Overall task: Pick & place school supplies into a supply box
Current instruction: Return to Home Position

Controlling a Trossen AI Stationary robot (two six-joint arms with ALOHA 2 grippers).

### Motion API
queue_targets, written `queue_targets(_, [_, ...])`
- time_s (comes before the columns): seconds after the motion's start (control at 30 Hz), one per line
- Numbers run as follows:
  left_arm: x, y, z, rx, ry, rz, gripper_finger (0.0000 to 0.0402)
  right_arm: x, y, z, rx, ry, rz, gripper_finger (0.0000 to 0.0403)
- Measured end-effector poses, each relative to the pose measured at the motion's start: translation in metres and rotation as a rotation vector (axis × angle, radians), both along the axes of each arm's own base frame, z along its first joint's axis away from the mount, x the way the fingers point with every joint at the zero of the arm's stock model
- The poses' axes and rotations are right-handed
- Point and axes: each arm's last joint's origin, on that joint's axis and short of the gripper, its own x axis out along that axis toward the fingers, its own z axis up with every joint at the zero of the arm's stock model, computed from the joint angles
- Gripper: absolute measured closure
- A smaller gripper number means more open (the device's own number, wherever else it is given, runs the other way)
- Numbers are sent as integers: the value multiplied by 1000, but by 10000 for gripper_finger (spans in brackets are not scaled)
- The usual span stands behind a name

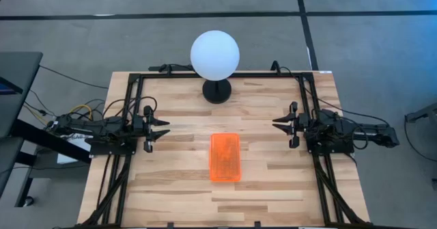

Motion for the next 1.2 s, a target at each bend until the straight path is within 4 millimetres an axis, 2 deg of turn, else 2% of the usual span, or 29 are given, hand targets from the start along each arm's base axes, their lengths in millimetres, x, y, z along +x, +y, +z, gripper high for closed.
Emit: queue_targets(1.2, [0, 0, 0, 0, 1, -1, 265, 0, 0, 0, 0, 1, 1, 337])
